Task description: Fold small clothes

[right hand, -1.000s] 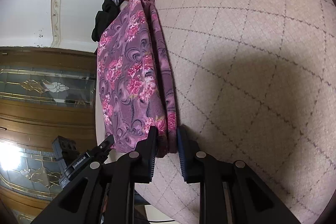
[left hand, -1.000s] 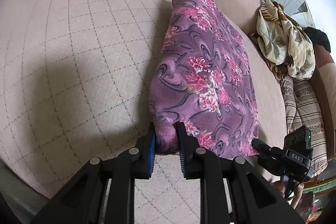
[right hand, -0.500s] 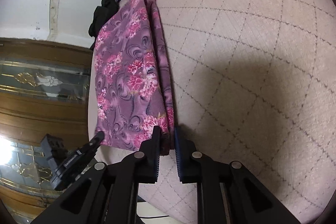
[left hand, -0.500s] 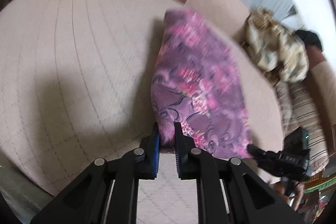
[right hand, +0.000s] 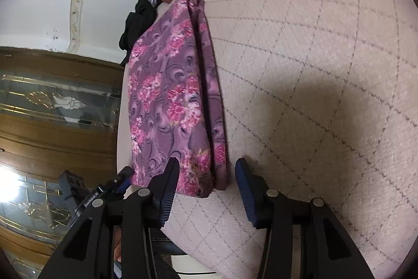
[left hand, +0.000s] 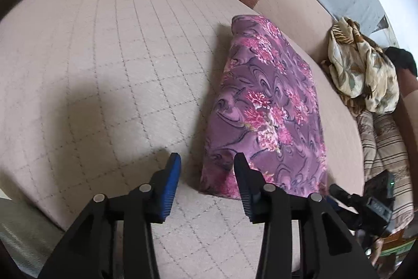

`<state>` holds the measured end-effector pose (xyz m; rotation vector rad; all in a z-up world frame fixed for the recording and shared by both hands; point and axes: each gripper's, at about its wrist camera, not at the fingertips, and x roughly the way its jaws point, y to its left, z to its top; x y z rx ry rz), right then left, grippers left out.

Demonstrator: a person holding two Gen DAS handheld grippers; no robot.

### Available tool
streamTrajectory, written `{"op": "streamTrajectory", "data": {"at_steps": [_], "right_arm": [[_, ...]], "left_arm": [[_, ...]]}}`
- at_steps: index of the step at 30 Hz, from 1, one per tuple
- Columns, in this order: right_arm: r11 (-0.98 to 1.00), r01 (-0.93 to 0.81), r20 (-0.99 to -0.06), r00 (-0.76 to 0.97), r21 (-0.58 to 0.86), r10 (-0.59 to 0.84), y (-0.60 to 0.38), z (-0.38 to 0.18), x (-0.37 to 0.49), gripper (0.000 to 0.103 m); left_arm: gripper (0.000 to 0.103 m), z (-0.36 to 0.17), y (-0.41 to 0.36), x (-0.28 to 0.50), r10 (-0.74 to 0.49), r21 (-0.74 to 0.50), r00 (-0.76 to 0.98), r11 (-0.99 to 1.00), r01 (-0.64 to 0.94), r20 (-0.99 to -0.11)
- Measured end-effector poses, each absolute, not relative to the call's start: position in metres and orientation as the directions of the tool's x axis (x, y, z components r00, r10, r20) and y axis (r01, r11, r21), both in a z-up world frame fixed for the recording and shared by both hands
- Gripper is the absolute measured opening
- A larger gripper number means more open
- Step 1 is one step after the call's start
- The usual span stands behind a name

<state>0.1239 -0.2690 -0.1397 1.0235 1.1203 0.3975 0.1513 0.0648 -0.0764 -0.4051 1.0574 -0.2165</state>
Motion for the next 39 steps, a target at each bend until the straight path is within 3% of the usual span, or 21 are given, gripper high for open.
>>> {"op": "streamTrajectory", "data": {"at_steps": [5, 7, 9, 10, 11, 12, 17, 19, 21, 24, 26, 27, 34, 39], "right_arm": [[0.512, 0.188, -0.541, 0.410, 0.838, 0.734, -0.263, -0.141, 0.132, 0.040], [0.546, 0.185, -0.571, 0.396, 0.817, 0.720, -0.259, -0.143, 0.133, 0.025], [0.555, 0.188, -0.581, 0.389, 0.810, 0.715, -0.259, -0.146, 0.134, 0.017], [0.555, 0.193, -0.582, 0.390, 0.809, 0.713, -0.260, -0.148, 0.134, 0.015], [0.553, 0.195, -0.581, 0.390, 0.810, 0.714, -0.261, -0.149, 0.135, 0.015], [0.557, 0.196, -0.586, 0.389, 0.807, 0.711, -0.261, -0.148, 0.135, 0.014], [0.554, 0.174, -0.571, 0.411, 0.814, 0.710, -0.265, -0.127, 0.126, 0.012], [0.562, 0.158, -0.572, 0.406, 0.812, 0.712, -0.265, -0.121, 0.122, 0.012], [0.602, 0.171, -0.616, 0.380, 0.780, 0.690, -0.261, -0.131, 0.126, 0.014], [0.632, 0.180, -0.649, 0.359, 0.754, 0.671, -0.255, -0.138, 0.132, 0.021], [0.674, 0.135, -0.666, 0.382, 0.726, 0.641, -0.253, -0.121, 0.133, 0.048], [0.694, 0.114, -0.672, 0.404, 0.711, 0.621, -0.254, -0.111, 0.132, 0.062], [0.647, 0.091, -0.621, 0.408, 0.757, 0.669, -0.273, -0.080, 0.173, 0.063], [0.620, 0.135, -0.623, 0.344, 0.773, 0.702, -0.277, -0.090, 0.257, 0.063]], "left_arm": [[0.053, -0.088, 0.053, 0.166, -0.400, -0.440, 0.438, 0.898, 0.012, -0.805], [0.053, -0.092, 0.052, 0.170, -0.392, -0.435, 0.443, 0.900, 0.005, -0.806], [0.052, -0.093, 0.052, 0.172, -0.393, -0.441, 0.449, 0.898, -0.002, -0.802], [0.040, -0.093, 0.052, 0.171, -0.389, -0.437, 0.453, 0.899, -0.003, -0.802], [0.017, -0.093, 0.053, 0.171, -0.393, -0.439, 0.448, 0.899, 0.002, -0.803], [0.011, -0.094, 0.052, 0.170, -0.412, -0.452, 0.434, 0.892, 0.012, -0.801], [0.007, -0.060, 0.066, 0.147, -0.408, -0.462, 0.518, 0.886, 0.027, -0.752], [0.007, -0.072, 0.060, 0.151, -0.390, -0.431, 0.471, 0.902, 0.024, -0.791], [0.013, -0.085, 0.056, 0.159, -0.344, -0.382, 0.432, 0.924, -0.001, -0.834], [0.034, -0.078, 0.060, 0.162, -0.321, -0.373, 0.454, 0.927, -0.029, -0.832], [0.052, -0.065, 0.064, 0.162, -0.330, -0.385, 0.477, 0.923, -0.018, -0.814], [0.054, -0.058, 0.066, 0.162, -0.320, -0.376, 0.487, 0.926, -0.019, -0.813], [0.067, -0.021, 0.062, 0.232, -0.462, -0.507, 0.411, 0.862, 0.001, -0.785], [0.071, -0.032, 0.037, 0.313, -0.419, -0.450, 0.393, 0.893, 0.014, -0.819]]}}
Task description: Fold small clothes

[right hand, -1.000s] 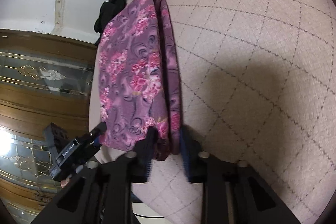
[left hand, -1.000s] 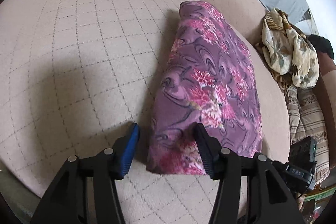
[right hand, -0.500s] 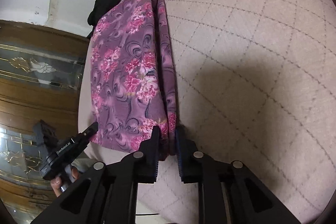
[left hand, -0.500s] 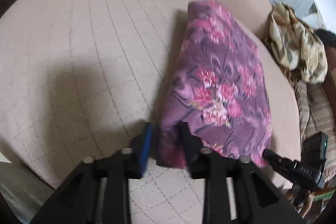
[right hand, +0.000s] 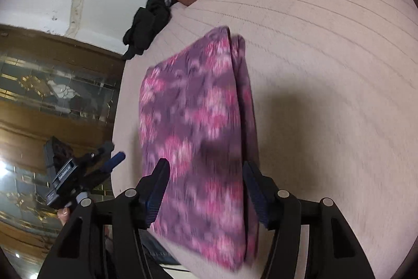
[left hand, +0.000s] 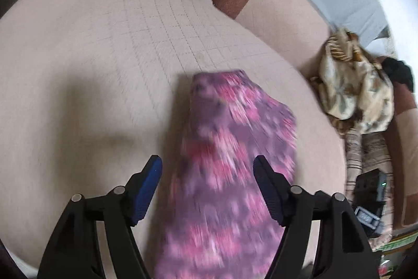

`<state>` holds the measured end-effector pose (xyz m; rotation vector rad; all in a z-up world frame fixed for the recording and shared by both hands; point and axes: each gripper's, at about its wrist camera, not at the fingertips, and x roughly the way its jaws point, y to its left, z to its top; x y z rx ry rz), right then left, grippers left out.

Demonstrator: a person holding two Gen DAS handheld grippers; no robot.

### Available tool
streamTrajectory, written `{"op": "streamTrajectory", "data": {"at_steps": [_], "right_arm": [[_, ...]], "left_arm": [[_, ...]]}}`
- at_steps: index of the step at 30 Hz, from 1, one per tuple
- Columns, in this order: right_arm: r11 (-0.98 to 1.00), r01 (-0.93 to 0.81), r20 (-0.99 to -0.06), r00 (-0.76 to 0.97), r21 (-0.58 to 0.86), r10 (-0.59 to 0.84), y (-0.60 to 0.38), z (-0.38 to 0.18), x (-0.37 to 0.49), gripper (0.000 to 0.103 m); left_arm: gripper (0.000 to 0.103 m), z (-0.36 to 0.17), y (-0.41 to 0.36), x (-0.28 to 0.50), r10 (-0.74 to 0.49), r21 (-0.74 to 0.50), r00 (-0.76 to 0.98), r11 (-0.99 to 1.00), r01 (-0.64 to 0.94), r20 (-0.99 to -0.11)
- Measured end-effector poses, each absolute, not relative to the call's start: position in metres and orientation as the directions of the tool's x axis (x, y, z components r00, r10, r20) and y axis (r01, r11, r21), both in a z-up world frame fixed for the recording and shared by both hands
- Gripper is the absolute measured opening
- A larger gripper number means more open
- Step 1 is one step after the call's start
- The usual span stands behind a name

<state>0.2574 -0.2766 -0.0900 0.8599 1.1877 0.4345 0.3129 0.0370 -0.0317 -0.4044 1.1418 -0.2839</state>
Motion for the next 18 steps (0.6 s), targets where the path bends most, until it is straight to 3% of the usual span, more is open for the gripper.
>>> {"op": "streamTrajectory", "data": {"at_steps": [6, 11, 12, 13, 14, 15, 16, 18], "right_arm": [[0.545, 0.152, -0.561, 0.343, 0.825, 0.754, -0.278, -0.136, 0.283, 0.063], [0.514, 0.151, -0.534, 0.310, 0.844, 0.787, -0.273, -0.152, 0.300, 0.059], [0.500, 0.139, -0.517, 0.313, 0.855, 0.797, -0.271, -0.152, 0.305, 0.055], [0.501, 0.133, -0.517, 0.306, 0.855, 0.800, -0.268, -0.155, 0.307, 0.042], [0.509, 0.137, -0.525, 0.298, 0.850, 0.797, -0.266, -0.160, 0.308, 0.036], [0.505, 0.147, -0.525, 0.298, 0.851, 0.797, -0.265, -0.166, 0.306, 0.026], [0.499, 0.153, -0.522, 0.299, 0.853, 0.799, -0.267, -0.168, 0.304, 0.017], [0.505, 0.158, -0.528, 0.315, 0.849, 0.789, -0.270, -0.162, 0.302, 0.008]], "left_arm": [[0.071, -0.088, 0.049, 0.332, -0.534, -0.585, 0.311, 0.805, -0.095, -0.786], [0.069, -0.099, 0.057, 0.345, -0.602, -0.659, 0.303, 0.738, -0.142, -0.739], [0.066, -0.100, 0.055, 0.345, -0.592, -0.650, 0.307, 0.748, -0.136, -0.746], [0.053, -0.100, 0.051, 0.344, -0.593, -0.650, 0.311, 0.750, -0.123, -0.743], [0.038, -0.100, 0.050, 0.343, -0.614, -0.669, 0.308, 0.734, -0.116, -0.727], [0.036, -0.099, 0.050, 0.341, -0.616, -0.673, 0.313, 0.729, -0.120, -0.723], [0.027, -0.095, 0.051, 0.340, -0.618, -0.680, 0.326, 0.724, -0.117, -0.715], [0.024, -0.087, 0.052, 0.337, -0.630, -0.696, 0.357, 0.712, -0.089, -0.690]]}}
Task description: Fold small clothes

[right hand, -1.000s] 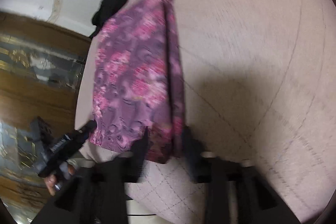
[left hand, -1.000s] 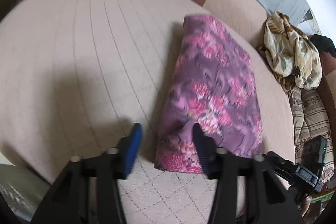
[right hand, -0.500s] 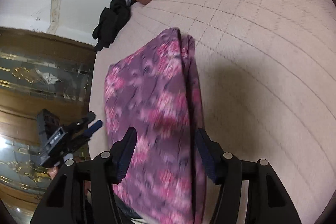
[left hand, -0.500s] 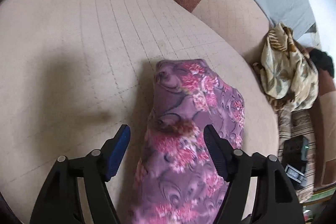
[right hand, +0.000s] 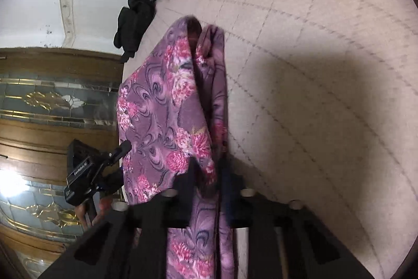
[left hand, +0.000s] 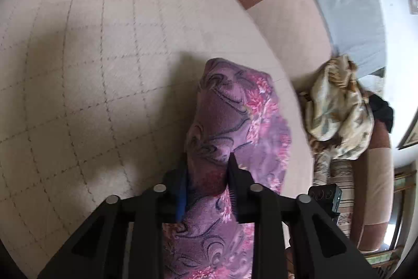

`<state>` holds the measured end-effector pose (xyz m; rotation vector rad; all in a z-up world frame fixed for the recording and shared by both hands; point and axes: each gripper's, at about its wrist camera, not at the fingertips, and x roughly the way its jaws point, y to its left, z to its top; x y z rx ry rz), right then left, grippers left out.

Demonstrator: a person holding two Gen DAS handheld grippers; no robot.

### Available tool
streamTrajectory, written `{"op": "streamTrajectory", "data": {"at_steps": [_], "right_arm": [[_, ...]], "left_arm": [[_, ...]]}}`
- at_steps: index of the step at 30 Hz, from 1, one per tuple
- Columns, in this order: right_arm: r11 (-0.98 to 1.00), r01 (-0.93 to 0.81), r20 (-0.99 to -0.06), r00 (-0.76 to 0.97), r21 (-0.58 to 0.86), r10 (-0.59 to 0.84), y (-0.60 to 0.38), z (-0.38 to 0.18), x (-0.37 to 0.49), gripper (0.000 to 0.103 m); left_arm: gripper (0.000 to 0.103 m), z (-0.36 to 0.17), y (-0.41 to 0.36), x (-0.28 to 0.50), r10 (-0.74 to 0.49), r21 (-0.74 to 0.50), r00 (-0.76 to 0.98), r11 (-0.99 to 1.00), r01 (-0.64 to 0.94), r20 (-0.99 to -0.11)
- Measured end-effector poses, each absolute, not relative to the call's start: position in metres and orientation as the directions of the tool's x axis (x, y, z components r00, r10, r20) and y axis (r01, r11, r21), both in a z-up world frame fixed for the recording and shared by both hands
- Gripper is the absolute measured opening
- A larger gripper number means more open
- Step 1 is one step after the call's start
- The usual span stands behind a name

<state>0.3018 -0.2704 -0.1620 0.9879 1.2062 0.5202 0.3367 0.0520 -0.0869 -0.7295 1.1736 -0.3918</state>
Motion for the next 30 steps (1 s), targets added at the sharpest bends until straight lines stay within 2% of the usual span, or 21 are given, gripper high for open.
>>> {"op": "streamTrajectory", "data": {"at_steps": [3, 5, 6, 7, 9, 10, 11, 12, 13, 15, 18, 20, 22, 24, 26, 28, 29, 30], "right_arm": [[0.591, 0.108, -0.589, 0.332, 0.800, 0.737, -0.269, -0.148, 0.302, 0.007], [0.625, 0.115, -0.627, 0.302, 0.772, 0.718, -0.260, -0.159, 0.305, 0.008], [0.626, 0.115, -0.627, 0.302, 0.771, 0.718, -0.258, -0.161, 0.306, 0.009], [0.618, 0.119, -0.621, 0.305, 0.777, 0.722, -0.260, -0.157, 0.306, 0.017], [0.613, 0.093, -0.606, 0.327, 0.785, 0.726, -0.266, -0.140, 0.305, 0.026], [0.610, 0.075, -0.594, 0.351, 0.789, 0.724, -0.272, -0.131, 0.299, 0.043], [0.604, 0.060, -0.579, 0.376, 0.794, 0.724, -0.275, -0.122, 0.298, 0.054], [0.591, 0.040, -0.556, 0.397, 0.805, 0.730, -0.277, -0.111, 0.301, 0.069], [0.584, 0.025, -0.545, 0.395, 0.811, 0.740, -0.276, -0.105, 0.307, 0.070], [0.590, 0.015, -0.550, 0.381, 0.808, 0.743, -0.273, -0.099, 0.325, 0.070], [0.646, 0.019, -0.611, 0.345, 0.763, 0.712, -0.264, -0.103, 0.367, 0.070], [0.659, 0.046, -0.634, 0.329, 0.751, 0.699, -0.268, -0.119, 0.388, 0.070], [0.637, 0.081, -0.624, 0.330, 0.766, 0.708, -0.273, -0.138, 0.405, 0.062], [0.591, 0.106, -0.586, 0.349, 0.800, 0.731, -0.279, -0.154, 0.414, 0.055], [0.542, 0.105, -0.539, 0.368, 0.834, 0.757, -0.281, -0.165, 0.417, 0.049], [0.567, 0.099, -0.559, 0.374, 0.818, 0.740, -0.281, -0.164, 0.418, 0.029], [0.570, 0.097, -0.559, 0.380, 0.816, 0.737, -0.281, -0.161, 0.418, 0.024], [0.567, 0.091, -0.553, 0.388, 0.819, 0.737, -0.282, -0.157, 0.417, 0.016]], "left_arm": [[0.029, -0.094, 0.045, 0.341, -0.578, -0.637, 0.348, 0.767, -0.079, -0.738], [0.043, -0.091, 0.043, 0.338, -0.542, -0.597, 0.345, 0.799, -0.070, -0.766], [0.045, -0.086, 0.045, 0.336, -0.527, -0.584, 0.354, 0.809, -0.071, -0.773], [0.045, -0.078, 0.048, 0.333, -0.514, -0.578, 0.375, 0.812, -0.076, -0.771], [0.056, -0.054, 0.051, 0.331, -0.514, -0.588, 0.430, 0.807, -0.052, -0.743], [0.070, -0.045, 0.050, 0.333, -0.512, -0.584, 0.439, 0.811, -0.035, -0.738], [0.078, -0.036, 0.045, 0.340, -0.508, -0.572, 0.442, 0.820, -0.014, -0.740], [0.079, -0.029, 0.037, 0.350, -0.497, -0.550, 0.433, 0.835, 0.005, -0.752], [0.079, -0.027, 0.030, 0.359, -0.489, -0.533, 0.418, 0.846, 0.015, -0.765], [0.079, -0.030, 0.018, 0.382, -0.476, -0.504, 0.395, 0.863, 0.039, -0.786], [0.079, -0.054, 0.015, 0.402, -0.404, -0.444, 0.434, 0.896, 0.009, -0.805], [0.079, -0.073, 0.019, 0.406, -0.419, -0.474, 0.431, 0.880, -0.025, -0.799], [0.078, -0.085, 0.027, 0.413, -0.483, -0.541, 0.393, 0.840, -0.046, -0.782], [0.072, -0.093, 0.035, 0.419, -0.533, -0.597, 0.362, 0.797, -0.089, -0.765], [0.049, -0.101, 0.042, 0.420, -0.579, -0.650, 0.348, 0.748, -0.132, -0.737], [0.043, -0.101, 0.040, 0.418, -0.578, -0.648, 0.352, 0.753, -0.116, -0.736], [0.035, -0.096, 0.036, 0.416, -0.558, -0.624, 0.366, 0.777, -0.084, -0.745], [0.032, -0.090, 0.032, 0.414, -0.546, -0.609, 0.382, 0.791, -0.058, -0.745]]}}
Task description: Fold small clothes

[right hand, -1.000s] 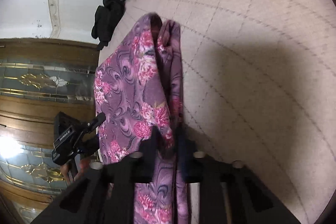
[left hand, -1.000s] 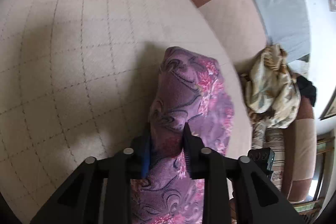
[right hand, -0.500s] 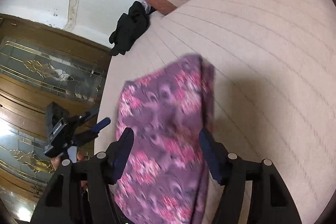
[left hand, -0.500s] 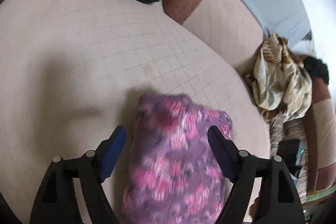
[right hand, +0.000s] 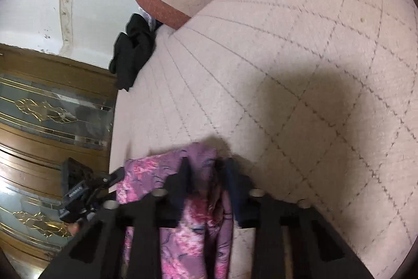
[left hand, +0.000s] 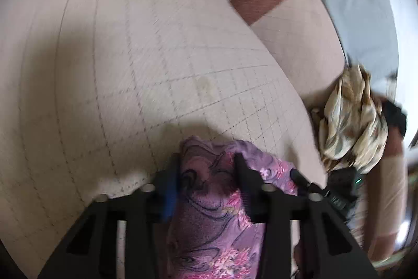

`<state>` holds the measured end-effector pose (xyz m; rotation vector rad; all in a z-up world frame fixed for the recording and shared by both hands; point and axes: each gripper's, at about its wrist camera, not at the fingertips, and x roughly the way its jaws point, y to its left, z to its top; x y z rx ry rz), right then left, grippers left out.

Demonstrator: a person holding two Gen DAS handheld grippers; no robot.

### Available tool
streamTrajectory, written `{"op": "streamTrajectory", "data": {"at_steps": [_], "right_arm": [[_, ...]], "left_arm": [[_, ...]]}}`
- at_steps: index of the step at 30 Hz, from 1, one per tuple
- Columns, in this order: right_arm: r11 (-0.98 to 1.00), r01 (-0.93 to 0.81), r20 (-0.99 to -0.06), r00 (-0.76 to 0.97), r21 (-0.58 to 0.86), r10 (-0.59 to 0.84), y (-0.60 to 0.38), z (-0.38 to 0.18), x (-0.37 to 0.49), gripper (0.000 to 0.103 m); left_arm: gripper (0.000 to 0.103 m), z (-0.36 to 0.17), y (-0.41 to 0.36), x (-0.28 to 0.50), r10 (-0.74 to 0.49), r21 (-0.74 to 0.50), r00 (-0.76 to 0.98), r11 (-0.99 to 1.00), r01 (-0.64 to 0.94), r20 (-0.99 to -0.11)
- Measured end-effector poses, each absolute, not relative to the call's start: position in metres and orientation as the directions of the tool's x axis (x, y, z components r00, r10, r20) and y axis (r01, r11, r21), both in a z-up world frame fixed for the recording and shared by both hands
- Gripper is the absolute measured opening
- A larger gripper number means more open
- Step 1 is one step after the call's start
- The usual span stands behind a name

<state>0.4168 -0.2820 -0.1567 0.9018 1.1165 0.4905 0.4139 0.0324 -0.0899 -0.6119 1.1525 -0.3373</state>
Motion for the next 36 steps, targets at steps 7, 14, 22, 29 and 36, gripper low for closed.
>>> {"op": "streamTrajectory", "data": {"at_steps": [7, 14, 22, 29, 36], "right_arm": [[0.671, 0.080, -0.643, 0.390, 0.737, 0.659, -0.276, -0.148, 0.421, 0.005], [0.639, 0.124, -0.619, 0.440, 0.759, 0.651, -0.301, -0.110, 0.362, 0.053], [0.628, 0.139, -0.614, 0.451, 0.766, 0.648, -0.299, -0.104, 0.154, 0.062], [0.640, 0.116, -0.633, 0.362, 0.759, 0.685, -0.261, -0.123, 0.143, 0.051], [0.596, 0.146, -0.604, 0.360, 0.790, 0.712, -0.267, -0.137, 0.138, 0.025]], "left_arm": [[0.036, -0.104, 0.032, 0.411, -0.516, -0.594, 0.426, 0.801, -0.067, -0.743], [0.056, -0.051, 0.050, 0.366, -0.387, -0.501, 0.503, 0.859, -0.110, -0.773], [0.080, -0.066, 0.054, 0.211, -0.292, -0.354, 0.477, 0.934, -0.043, -0.829], [0.079, -0.081, 0.058, 0.174, -0.318, -0.379, 0.467, 0.925, -0.040, -0.825], [0.035, -0.091, 0.050, 0.157, -0.410, -0.465, 0.426, 0.885, -0.028, -0.806]]}}
